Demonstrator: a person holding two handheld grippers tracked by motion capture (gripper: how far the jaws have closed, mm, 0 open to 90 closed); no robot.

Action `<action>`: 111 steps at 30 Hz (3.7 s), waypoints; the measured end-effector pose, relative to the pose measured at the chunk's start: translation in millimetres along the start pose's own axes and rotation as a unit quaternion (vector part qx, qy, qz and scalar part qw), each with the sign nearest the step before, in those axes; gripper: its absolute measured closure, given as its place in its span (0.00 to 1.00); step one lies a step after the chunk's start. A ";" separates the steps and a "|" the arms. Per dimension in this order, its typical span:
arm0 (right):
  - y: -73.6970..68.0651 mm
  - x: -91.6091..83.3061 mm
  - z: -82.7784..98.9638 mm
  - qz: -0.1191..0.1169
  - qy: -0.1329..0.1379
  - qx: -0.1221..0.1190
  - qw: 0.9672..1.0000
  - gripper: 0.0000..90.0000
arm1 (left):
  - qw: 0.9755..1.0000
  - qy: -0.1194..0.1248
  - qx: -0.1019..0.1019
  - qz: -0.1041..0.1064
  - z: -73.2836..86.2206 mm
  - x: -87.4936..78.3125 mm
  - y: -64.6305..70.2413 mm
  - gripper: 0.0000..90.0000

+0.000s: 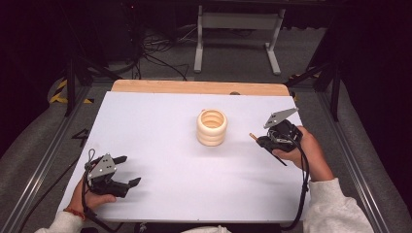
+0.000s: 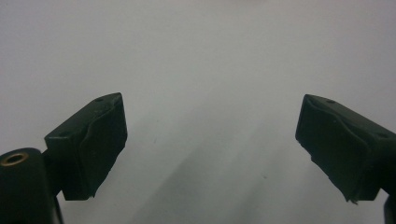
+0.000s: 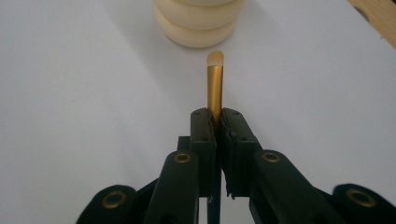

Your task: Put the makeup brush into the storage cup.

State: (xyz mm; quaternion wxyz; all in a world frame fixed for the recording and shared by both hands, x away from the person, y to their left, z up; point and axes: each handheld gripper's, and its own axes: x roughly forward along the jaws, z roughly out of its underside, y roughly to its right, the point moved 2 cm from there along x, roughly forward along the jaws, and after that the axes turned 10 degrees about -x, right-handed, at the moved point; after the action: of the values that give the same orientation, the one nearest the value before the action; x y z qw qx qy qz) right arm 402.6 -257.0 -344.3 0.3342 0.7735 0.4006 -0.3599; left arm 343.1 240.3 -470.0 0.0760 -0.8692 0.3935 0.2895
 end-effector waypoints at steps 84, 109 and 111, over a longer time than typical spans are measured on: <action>1.5 2.8 -29.2 0.122 0.342 0.068 0.929 0.94 | 1.000 0.008 -0.007 -0.001 -0.2 -2.4 -1.5 0.10; 4.0 3.9 -59.1 0.125 0.360 0.065 0.922 0.94 | 1.000 0.010 -0.010 0.000 0.6 -3.7 -2.5 0.10; 4.9 3.4 -62.4 0.126 0.364 0.066 0.920 0.94 | 1.000 0.011 -0.011 -0.001 0.7 -3.9 -2.3 0.10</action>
State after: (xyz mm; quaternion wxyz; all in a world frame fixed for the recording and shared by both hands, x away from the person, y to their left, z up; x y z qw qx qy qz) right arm 426.3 -207.7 -313.7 0.1563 0.9155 0.3691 -0.0338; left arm 342.4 244.7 -468.6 0.0619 -0.8736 0.3903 0.2840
